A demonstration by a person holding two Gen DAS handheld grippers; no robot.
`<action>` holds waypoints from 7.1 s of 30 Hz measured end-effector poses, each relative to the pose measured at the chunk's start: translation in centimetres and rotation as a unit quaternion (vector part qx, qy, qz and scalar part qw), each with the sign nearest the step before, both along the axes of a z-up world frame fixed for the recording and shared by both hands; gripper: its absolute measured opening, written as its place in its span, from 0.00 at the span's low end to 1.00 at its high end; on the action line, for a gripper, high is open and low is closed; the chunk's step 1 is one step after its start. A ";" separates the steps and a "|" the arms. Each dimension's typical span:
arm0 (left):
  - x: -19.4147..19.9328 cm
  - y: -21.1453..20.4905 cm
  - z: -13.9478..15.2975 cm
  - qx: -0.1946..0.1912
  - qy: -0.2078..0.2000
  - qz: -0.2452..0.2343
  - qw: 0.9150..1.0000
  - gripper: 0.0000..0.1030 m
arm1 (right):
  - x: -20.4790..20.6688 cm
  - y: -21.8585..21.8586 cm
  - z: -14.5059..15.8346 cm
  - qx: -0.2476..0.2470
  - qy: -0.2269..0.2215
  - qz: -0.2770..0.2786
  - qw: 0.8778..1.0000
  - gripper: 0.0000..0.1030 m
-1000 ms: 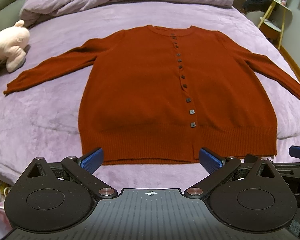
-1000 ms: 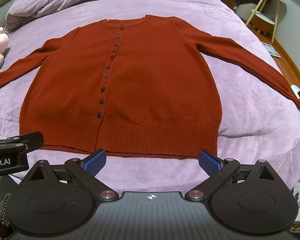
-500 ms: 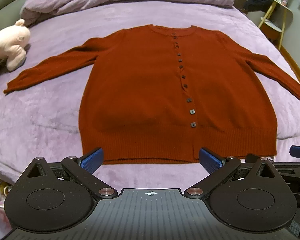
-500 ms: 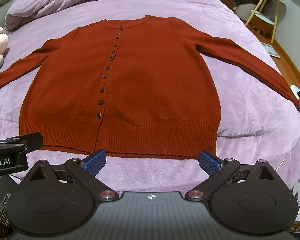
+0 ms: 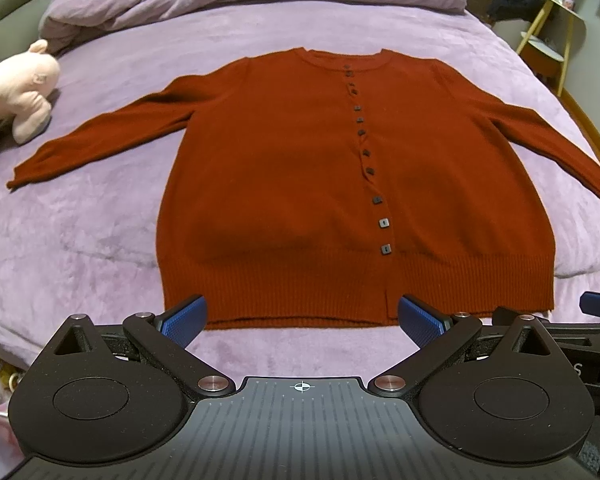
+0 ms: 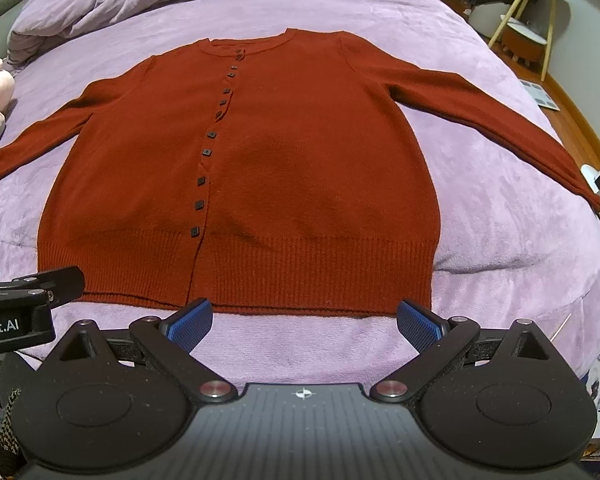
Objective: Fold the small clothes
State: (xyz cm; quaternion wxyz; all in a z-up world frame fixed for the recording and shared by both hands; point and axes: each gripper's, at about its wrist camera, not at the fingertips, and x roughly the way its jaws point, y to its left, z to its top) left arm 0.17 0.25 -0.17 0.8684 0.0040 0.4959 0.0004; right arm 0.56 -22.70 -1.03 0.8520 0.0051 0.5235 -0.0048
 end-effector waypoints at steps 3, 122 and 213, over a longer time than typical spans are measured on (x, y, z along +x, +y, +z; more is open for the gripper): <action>0.0 0.0 0.0 0.000 0.000 0.000 1.000 1.00 | 0.0 0.0 0.0 0.000 0.000 -0.001 1.000 0.96; 31.3 3.1 -9.3 -0.279 -0.006 -0.006 0.960 0.10 | 17.1 -9.7 -10.3 0.228 -0.140 -0.022 0.963 0.35; 28.5 11.2 -11.2 -0.085 -0.062 0.061 0.993 0.88 | 28.0 0.5 -12.1 -0.114 -0.157 0.108 0.975 0.08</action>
